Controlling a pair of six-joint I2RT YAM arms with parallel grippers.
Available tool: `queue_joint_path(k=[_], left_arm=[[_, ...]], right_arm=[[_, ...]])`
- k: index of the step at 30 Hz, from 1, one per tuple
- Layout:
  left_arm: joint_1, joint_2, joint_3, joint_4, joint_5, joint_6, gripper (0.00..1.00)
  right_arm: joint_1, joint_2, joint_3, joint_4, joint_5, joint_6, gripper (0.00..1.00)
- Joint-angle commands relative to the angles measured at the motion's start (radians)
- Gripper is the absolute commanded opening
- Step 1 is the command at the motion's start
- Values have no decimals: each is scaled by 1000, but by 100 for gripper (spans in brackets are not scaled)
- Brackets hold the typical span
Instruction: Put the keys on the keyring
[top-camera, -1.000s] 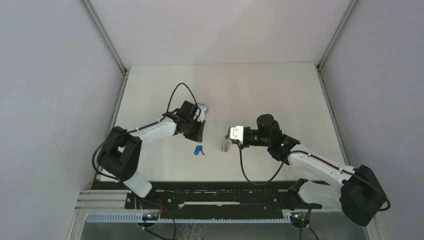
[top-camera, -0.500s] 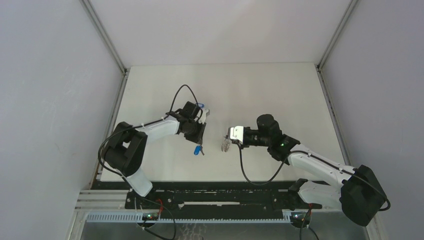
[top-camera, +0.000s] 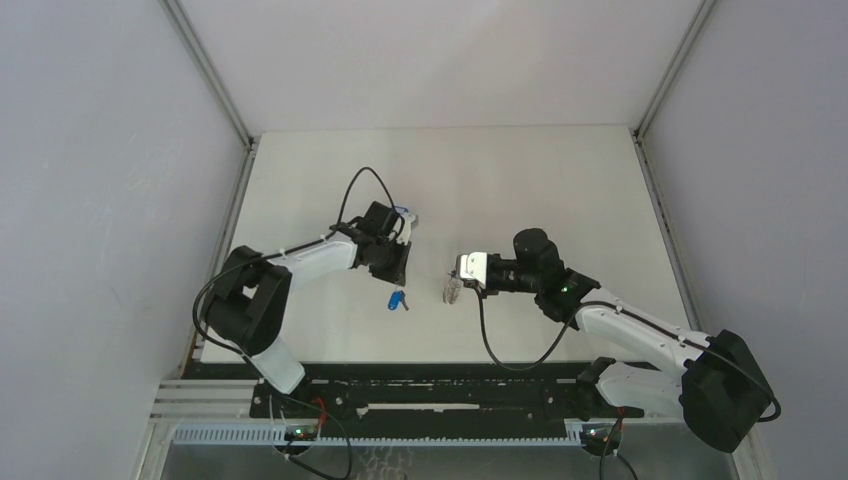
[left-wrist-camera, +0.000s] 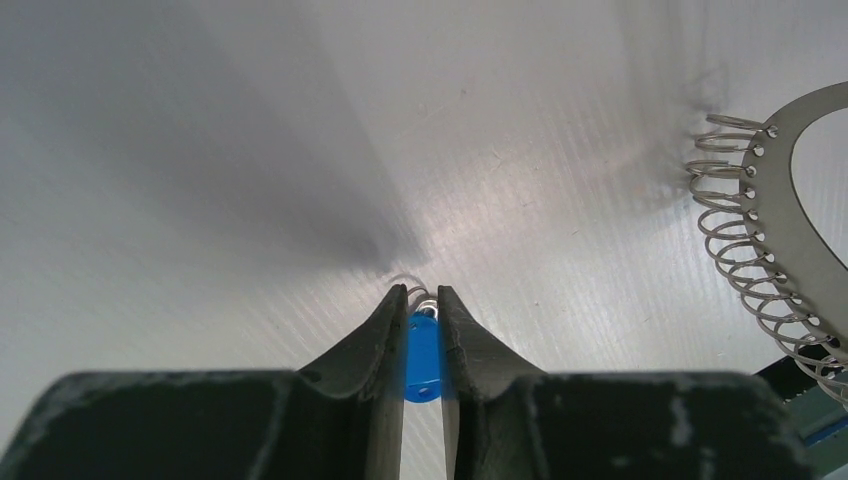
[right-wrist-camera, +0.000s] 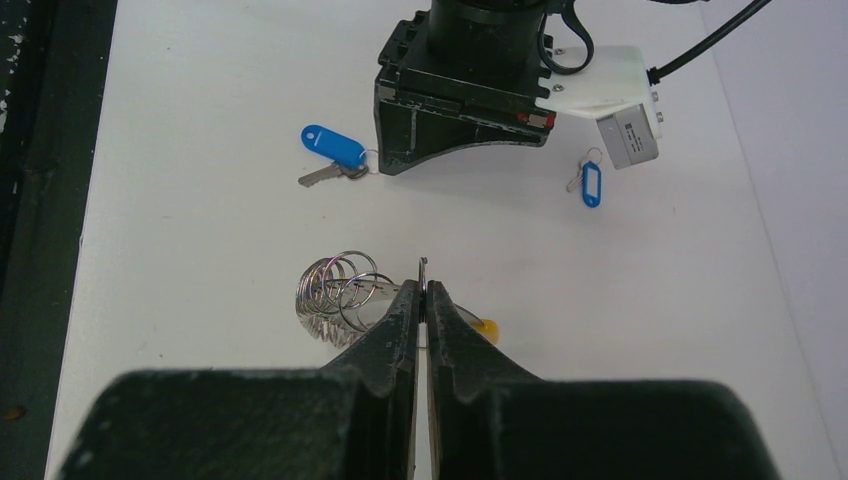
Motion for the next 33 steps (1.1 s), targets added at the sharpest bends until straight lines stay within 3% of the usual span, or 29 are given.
queue_joint_path(k=[1,7,14,33], left_arm=[[5,-42,-30,36,-7,-33,22],[5,-136,-115,54,-69,-105,34],[0,-222,-259,128,-23,-198,41],[-96,-137,-256,493,159,-396,43]], right_arm=[[12,-26,6,37,-2,-9,0],[13,-30,6,35,0,-10,0],[14,-33,6,34,-1,-10,0],[17,-43,6,27,9,-13,0]])
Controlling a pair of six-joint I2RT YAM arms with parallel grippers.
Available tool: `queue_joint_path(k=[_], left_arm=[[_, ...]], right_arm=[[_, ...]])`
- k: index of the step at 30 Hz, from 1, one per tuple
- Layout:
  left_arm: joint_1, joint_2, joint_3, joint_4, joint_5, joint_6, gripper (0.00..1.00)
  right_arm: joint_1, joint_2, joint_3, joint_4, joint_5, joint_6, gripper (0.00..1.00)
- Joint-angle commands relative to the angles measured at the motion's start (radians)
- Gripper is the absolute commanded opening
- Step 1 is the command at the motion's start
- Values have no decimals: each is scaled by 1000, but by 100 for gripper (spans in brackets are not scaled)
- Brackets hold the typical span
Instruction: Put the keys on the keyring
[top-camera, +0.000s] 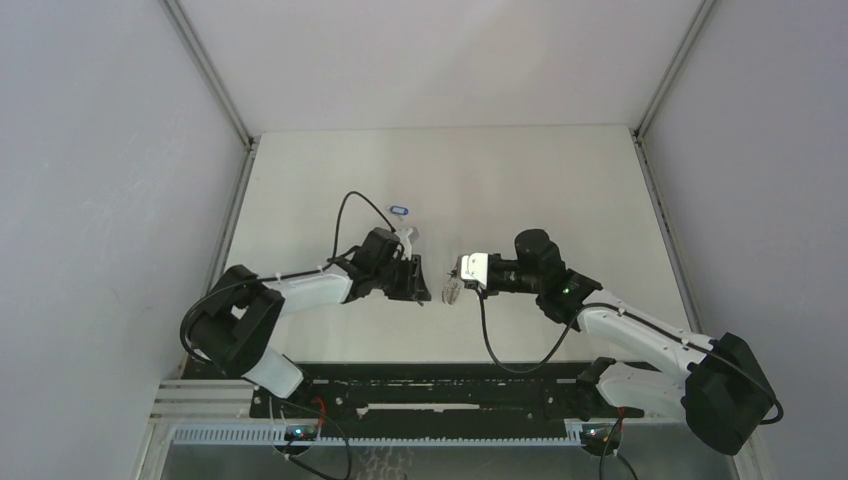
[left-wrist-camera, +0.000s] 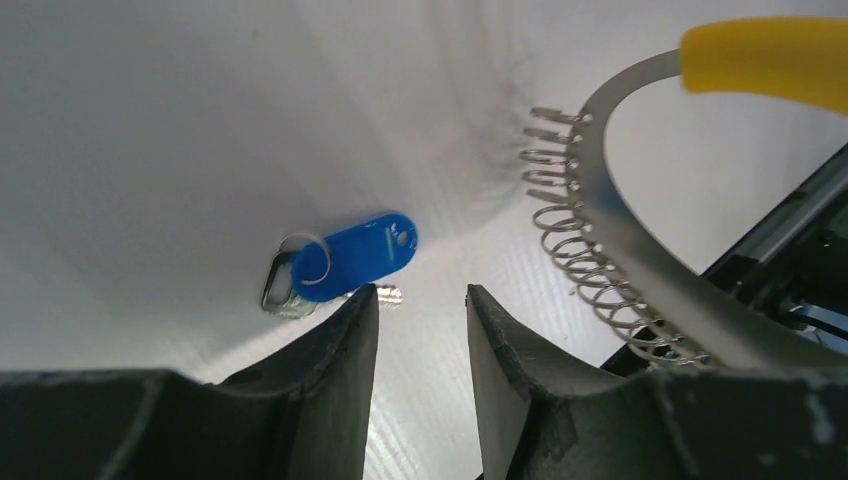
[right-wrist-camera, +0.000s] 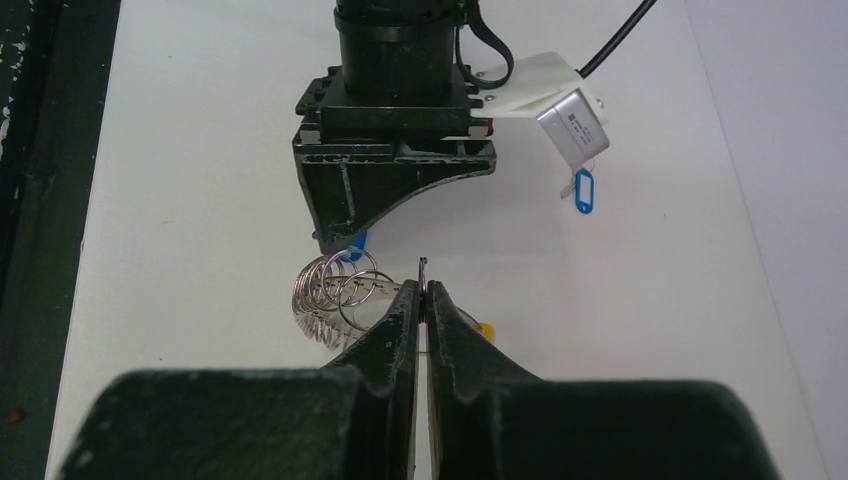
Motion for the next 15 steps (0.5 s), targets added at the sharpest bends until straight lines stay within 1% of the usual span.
queue_joint_path(k=[1,4,6,8,9,11,15], left_arm=[[1,-25,26,113,41,-42,43],[1,-72,41,29,-10,41,43],[1,-104,56,-64,-83,117,43],[1,-115,82,-186,-157,200,44],[1,-111,100,-221,-191,222,44],[1,-102,120,-247,-200,241,42],[-11,-71,154,-248,-215,260,42]], right_arm=[[10,-26,6,29,7,-13,0],[10,-27,7,28,8,-15,0],[10,-27,6,28,6,-13,0],[10,-28,6,28,6,-13,0],[10,-28,6,28,6,-14,0],[10,-28,7,28,6,-13,0],[11,-31,6,27,11,-14,0]])
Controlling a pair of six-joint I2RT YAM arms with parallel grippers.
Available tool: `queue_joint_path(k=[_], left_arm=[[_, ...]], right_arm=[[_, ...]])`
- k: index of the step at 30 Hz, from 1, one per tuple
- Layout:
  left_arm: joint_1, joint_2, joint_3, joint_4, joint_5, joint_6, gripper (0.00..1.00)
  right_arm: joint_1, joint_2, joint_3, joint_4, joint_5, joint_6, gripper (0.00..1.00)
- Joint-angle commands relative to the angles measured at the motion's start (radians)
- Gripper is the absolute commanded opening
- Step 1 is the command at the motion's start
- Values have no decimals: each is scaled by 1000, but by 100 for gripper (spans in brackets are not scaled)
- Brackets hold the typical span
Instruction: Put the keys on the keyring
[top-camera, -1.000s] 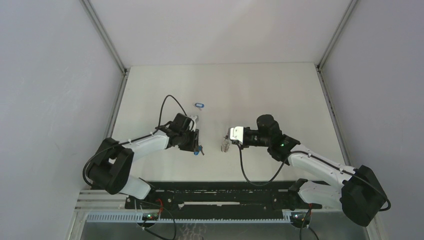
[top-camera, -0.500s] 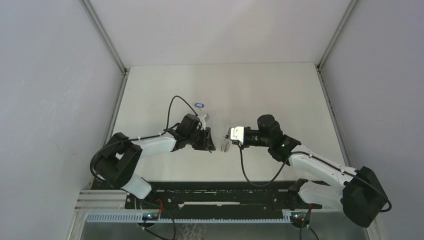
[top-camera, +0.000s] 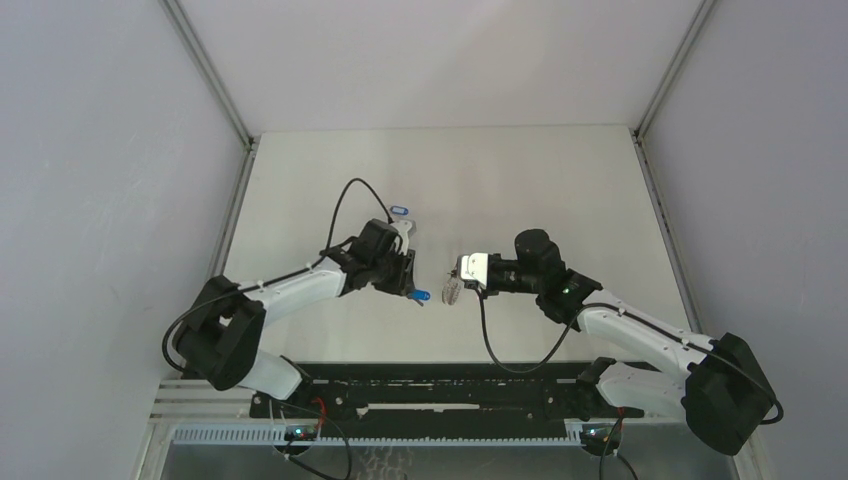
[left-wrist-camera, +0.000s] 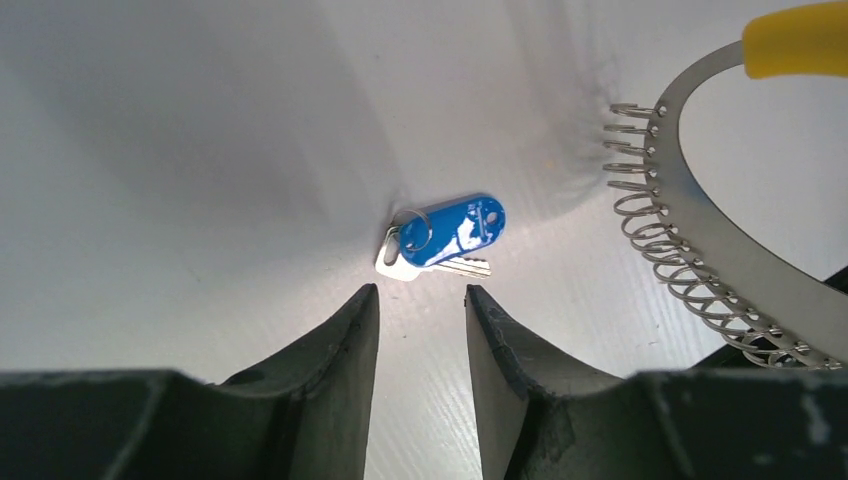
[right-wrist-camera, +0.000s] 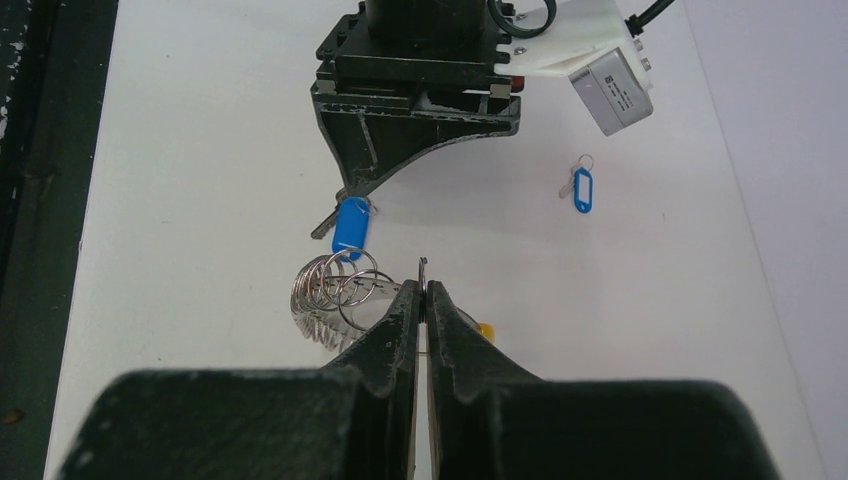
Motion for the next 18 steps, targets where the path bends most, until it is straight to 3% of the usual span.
queue_joint_path(k=[1,18], left_arm=[[-14,19,84,-55,-67,90,42],[-38,221,266,-129,-58,235,43]], right_arm=[[11,-30,6,26,8,-14,0],[12,-30,6,22,14,-17,0]])
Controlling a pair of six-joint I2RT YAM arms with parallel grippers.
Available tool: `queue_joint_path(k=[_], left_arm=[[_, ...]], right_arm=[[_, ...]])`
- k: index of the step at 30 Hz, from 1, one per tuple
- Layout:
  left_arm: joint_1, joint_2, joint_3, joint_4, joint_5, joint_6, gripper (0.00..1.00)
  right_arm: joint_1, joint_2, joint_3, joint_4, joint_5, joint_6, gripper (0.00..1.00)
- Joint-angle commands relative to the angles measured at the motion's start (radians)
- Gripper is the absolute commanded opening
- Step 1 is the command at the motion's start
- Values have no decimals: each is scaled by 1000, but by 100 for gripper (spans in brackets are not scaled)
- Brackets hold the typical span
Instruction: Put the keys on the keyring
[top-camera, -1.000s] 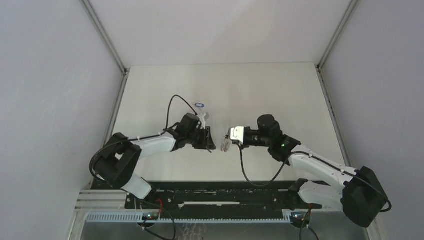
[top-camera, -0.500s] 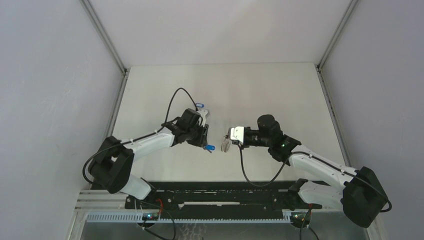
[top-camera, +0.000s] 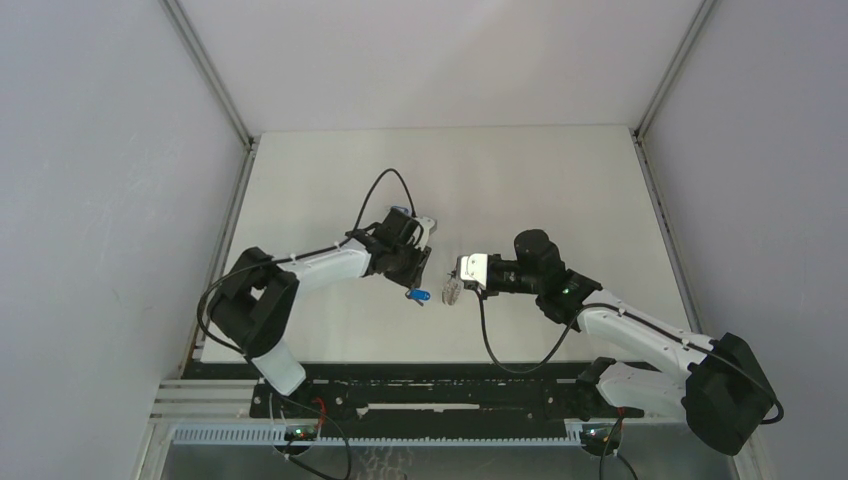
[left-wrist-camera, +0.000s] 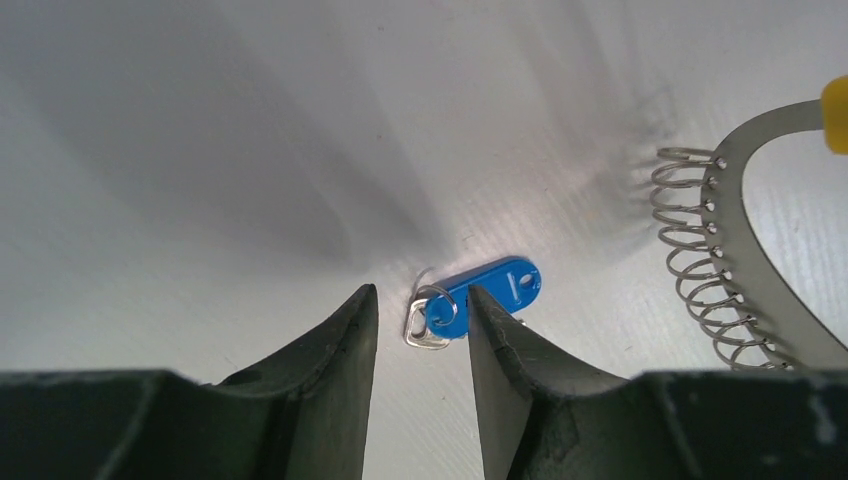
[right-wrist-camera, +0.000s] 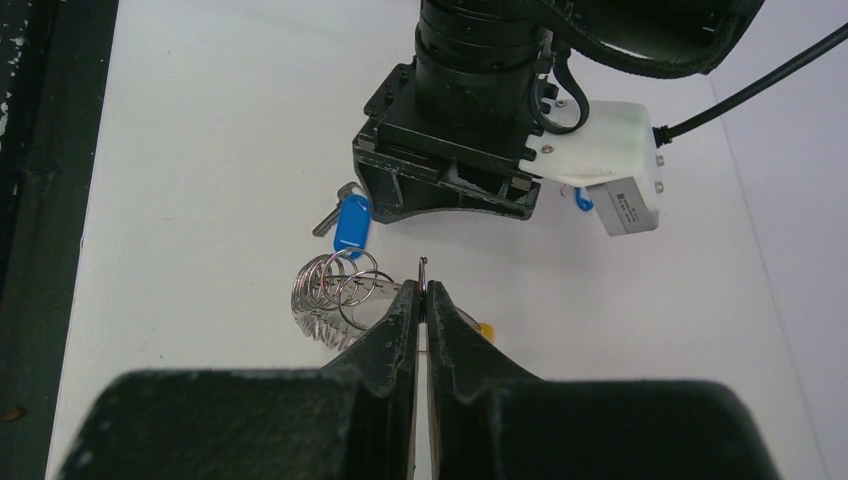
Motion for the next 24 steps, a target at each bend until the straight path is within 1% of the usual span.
queue_joint_path(k=[1,11,13,16,24], left_arm=[[-12,15,63,-37,0,72,43],[-33,56,98,-64,-20,101,43],[-32,58,100,-70,-33,98,39],[-31,57,98,-72,-51,82,30],[-16,34,65,-66,-89,43,20]], right_arm=[[7,-28,6,28,6,-14,0],[7,-28,6,28,6,-14,0],[7,-30,6,27,6,-14,0],[7,-32,6,26,6,-14,0],[7,-32,7,27,4,-13,0]])
